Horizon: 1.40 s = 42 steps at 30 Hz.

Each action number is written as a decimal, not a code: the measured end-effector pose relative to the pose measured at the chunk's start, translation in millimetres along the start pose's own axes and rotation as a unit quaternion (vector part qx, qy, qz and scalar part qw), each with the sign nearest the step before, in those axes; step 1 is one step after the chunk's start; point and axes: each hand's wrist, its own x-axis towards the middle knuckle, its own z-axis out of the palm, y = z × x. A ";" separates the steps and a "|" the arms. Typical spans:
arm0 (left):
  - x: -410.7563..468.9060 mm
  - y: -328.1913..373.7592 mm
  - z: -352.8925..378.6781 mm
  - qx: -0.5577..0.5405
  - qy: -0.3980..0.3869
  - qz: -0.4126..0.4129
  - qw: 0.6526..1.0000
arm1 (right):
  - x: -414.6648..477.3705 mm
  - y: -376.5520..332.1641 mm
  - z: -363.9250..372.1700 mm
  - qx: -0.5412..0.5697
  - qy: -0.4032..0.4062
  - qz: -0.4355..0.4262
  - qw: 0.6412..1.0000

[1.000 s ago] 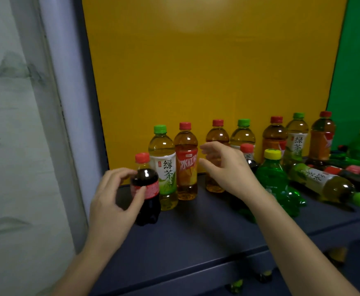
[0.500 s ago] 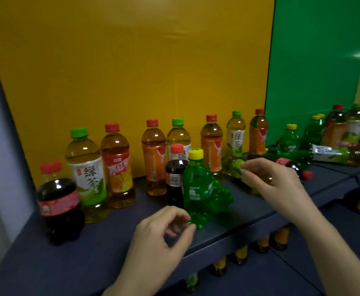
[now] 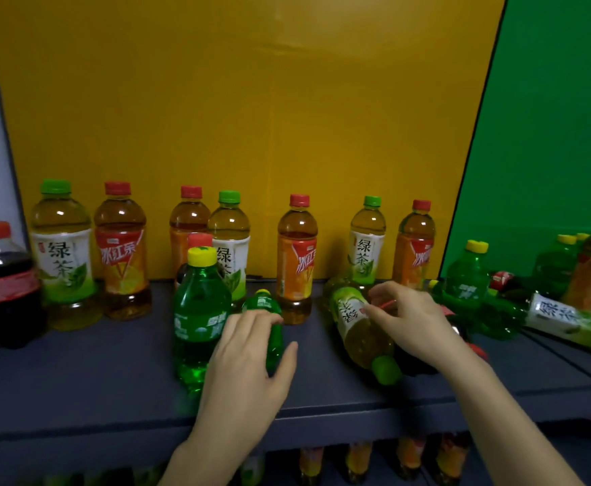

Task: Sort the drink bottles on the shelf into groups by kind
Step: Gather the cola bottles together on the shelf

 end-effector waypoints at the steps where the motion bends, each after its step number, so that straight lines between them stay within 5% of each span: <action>1: 5.0 3.7 2.3 0.030 0.007 -0.008 0.999 | 5.9 2.8 2.0 -0.009 -0.023 0.005 1.000; 8: 48.2 24.9 19.8 0.246 -0.184 -0.177 0.935 | 26.9 7.5 5.8 -0.092 -0.114 0.002 0.989; 15: 84.7 15.1 28.5 0.289 -0.270 -0.313 0.863 | 30.9 28.8 -3.4 -0.077 -0.188 -0.191 0.960; 19: 88.4 10.8 33.4 0.273 -0.285 -0.349 0.850 | 37.7 32.6 -13.7 -0.136 -0.260 -0.265 0.919; 24: 85.2 6.4 36.8 0.274 -0.274 -0.348 0.854 | 44.2 24.7 -3.1 -0.246 -0.246 -0.378 0.858; 31: 76.7 7.3 32.4 0.233 -0.240 -0.339 0.879 | 50.7 27.3 13.2 -0.233 -0.154 -0.458 0.844; 35: 66.7 10.9 30.7 0.203 -0.178 -0.310 0.911 | 53.3 28.9 8.5 -0.160 -0.141 -0.437 0.874; 42: 52.2 11.8 28.3 0.099 -0.022 -0.236 0.966 | 58.6 22.7 -3.3 0.138 -0.057 -0.290 0.945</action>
